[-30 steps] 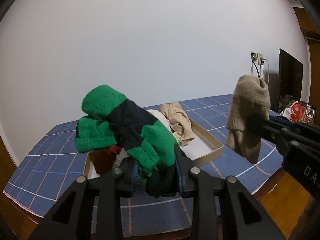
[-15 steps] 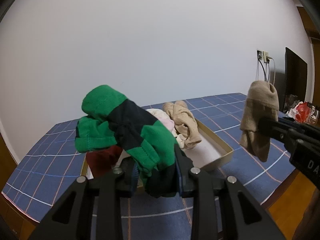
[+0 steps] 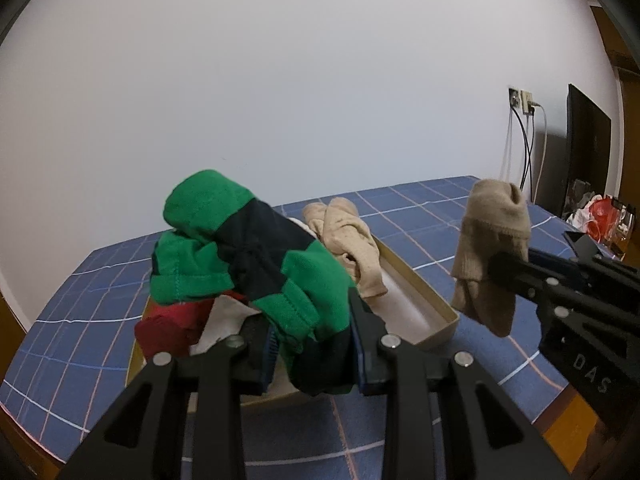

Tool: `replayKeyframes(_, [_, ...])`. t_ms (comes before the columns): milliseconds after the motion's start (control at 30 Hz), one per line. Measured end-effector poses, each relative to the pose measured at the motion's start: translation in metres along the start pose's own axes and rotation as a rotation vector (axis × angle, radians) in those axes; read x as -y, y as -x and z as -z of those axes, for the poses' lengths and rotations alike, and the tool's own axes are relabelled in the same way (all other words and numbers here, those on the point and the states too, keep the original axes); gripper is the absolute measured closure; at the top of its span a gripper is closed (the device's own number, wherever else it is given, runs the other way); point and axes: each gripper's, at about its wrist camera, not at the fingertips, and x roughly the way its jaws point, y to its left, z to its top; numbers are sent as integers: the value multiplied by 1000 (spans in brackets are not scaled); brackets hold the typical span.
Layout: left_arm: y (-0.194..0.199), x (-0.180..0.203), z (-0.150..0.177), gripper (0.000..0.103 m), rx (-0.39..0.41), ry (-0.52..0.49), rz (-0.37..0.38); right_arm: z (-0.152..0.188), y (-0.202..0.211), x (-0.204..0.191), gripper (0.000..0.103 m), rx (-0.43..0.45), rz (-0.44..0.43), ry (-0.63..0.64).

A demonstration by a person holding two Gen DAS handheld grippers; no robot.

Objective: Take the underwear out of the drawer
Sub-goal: 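Lower both socks into the tray and open both tools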

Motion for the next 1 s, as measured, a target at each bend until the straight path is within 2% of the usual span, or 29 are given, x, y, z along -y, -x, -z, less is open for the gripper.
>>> replayKeyframes(167, [-9, 9, -5, 75, -13, -23, 29, -6, -15, -7, 83, -31, 4, 32])
replayKeyframes(367, [-26, 11, -2, 75, -56, -33, 61, -11, -43, -5, 83, -113, 1, 42])
replayKeyframes(533, [-48, 7, 1, 75, -129, -27, 118, -14, -66, -6, 83, -187, -25, 45])
replayKeyframes(800, [-77, 6, 8, 75, -229, -25, 155, -10, -94, -6, 83, -248, -37, 54])
replayKeyframes(1000, [-83, 6, 10, 75, -238, -47, 160, -12, -117, -5, 83, -285, -64, 31])
